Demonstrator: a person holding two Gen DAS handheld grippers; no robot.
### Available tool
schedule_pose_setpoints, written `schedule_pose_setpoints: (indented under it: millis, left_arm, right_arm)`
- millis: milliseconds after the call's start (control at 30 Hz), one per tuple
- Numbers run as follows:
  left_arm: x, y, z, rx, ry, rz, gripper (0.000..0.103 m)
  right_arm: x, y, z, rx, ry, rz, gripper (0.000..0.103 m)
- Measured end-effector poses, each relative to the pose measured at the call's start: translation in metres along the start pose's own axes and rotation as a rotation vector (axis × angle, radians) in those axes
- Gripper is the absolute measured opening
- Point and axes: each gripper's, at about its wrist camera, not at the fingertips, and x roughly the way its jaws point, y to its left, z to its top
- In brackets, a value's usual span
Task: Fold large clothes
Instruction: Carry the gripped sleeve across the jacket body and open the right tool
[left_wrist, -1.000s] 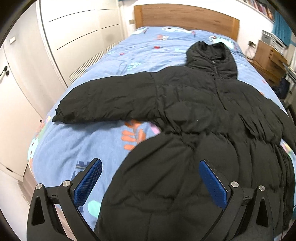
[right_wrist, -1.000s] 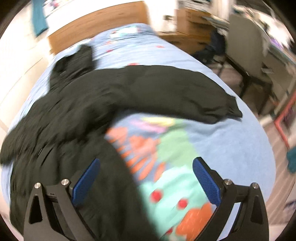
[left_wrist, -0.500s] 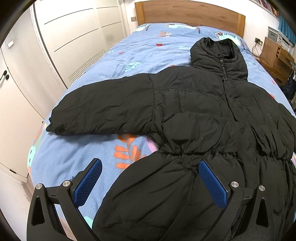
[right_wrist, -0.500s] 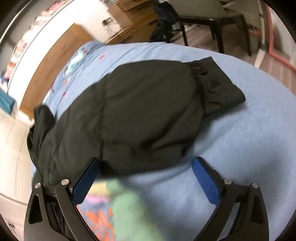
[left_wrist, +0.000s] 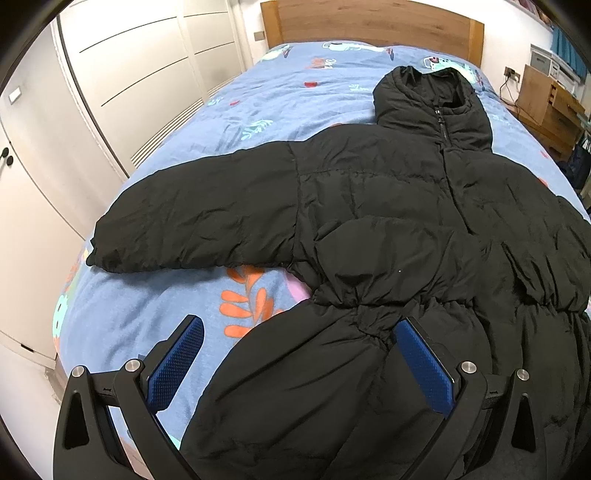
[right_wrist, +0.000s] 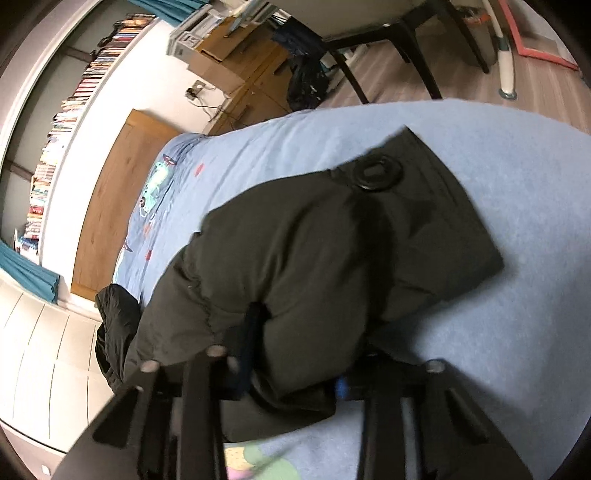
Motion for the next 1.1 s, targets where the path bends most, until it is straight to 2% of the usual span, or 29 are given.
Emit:
schedule_pose_setpoints:
  millis: [33,133,333,567,833,1100]
  left_arm:
    - [-0.001,0.0,0.0,-0.001,-0.004,-0.002,0.102]
    - [-0.007,0.004,-0.001,-0.013,-0.027,-0.012,0.102]
    - [-0.018,0.014,-0.002,-0.029,-0.071,0.003,0.102]
    - [-0.028,0.035,-0.009,-0.061,-0.097,-0.059,0.102]
    - [-0.026,0.067,-0.016,-0.1,-0.083,-0.106,0.102]
    - [-0.017,0.099,-0.022,-0.153,-0.076,-0.124,0.102]
  right_arm:
    - [-0.002,0.005,-0.002,-0.013,-0.005,0.006,0.017]
    - [-0.011,0.025,-0.001,-0.07,-0.031,0.018,0.01]
    - [-0.041,0.093,0.001,-0.229,-0.069,0.085,0.008]
    - [-0.064,0.199,-0.03,-0.471,-0.06,0.177,0.008]
    - [-0.044,0.303,-0.126,-0.699,0.06,0.263,0.008]
    - [0.004,0.351,-0.252,-0.861,0.25,0.259,0.008]
